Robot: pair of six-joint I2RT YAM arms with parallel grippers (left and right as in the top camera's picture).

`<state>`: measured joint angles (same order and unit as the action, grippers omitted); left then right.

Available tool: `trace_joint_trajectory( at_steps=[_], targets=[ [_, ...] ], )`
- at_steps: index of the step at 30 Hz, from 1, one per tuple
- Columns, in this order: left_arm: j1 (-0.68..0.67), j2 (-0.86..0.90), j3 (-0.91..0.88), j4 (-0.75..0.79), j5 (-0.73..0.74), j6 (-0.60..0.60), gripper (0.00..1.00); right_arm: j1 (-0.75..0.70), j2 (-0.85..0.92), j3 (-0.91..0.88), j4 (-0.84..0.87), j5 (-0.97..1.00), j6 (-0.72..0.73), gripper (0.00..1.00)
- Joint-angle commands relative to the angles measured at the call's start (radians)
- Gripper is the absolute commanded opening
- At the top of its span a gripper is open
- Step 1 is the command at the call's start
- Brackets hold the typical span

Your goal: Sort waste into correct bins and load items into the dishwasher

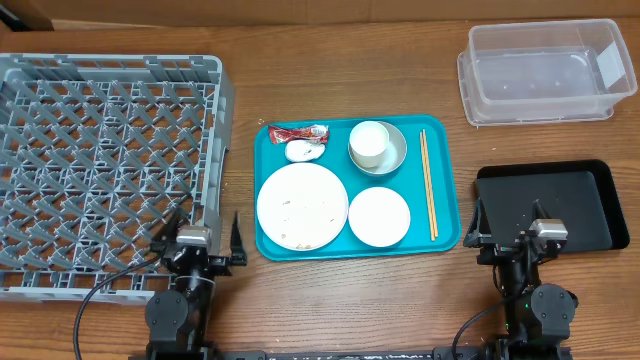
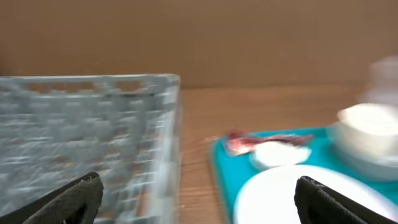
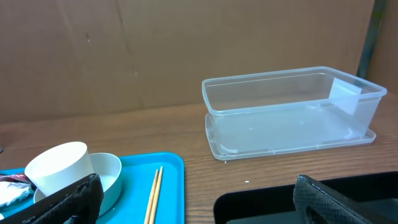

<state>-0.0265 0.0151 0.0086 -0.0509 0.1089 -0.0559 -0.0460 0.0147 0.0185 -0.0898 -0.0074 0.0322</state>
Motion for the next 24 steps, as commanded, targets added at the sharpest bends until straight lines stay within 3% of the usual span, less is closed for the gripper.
trace_joint_trajectory(
  at_steps=[1,7,12,15,20,24],
  targets=[
    [-0.007,-0.011,-0.003,0.043,0.377,-0.359,1.00,-0.005,-0.012,-0.011,0.006,0.006,-0.003,1.00],
    [-0.007,-0.011,-0.003,0.197,0.606,-0.924,1.00,-0.005,-0.012,-0.011,0.006,0.006,-0.003,1.00],
    [-0.007,-0.011,0.014,0.646,0.742,-0.981,1.00,-0.005,-0.012,-0.011,0.006,0.006,-0.003,1.00],
    [-0.006,-0.003,0.128,0.548,0.742,-0.903,1.00,-0.005,-0.012,-0.011,0.006,0.006,-0.003,1.00],
    [-0.006,0.134,0.407,0.023,0.715,-0.558,1.00,-0.005,-0.012,-0.011,0.006,0.006,-0.003,1.00],
    [-0.007,0.390,0.666,-0.307,0.745,-0.325,1.00,-0.005,-0.012,-0.011,0.006,0.006,-0.003,1.00]
  ],
)
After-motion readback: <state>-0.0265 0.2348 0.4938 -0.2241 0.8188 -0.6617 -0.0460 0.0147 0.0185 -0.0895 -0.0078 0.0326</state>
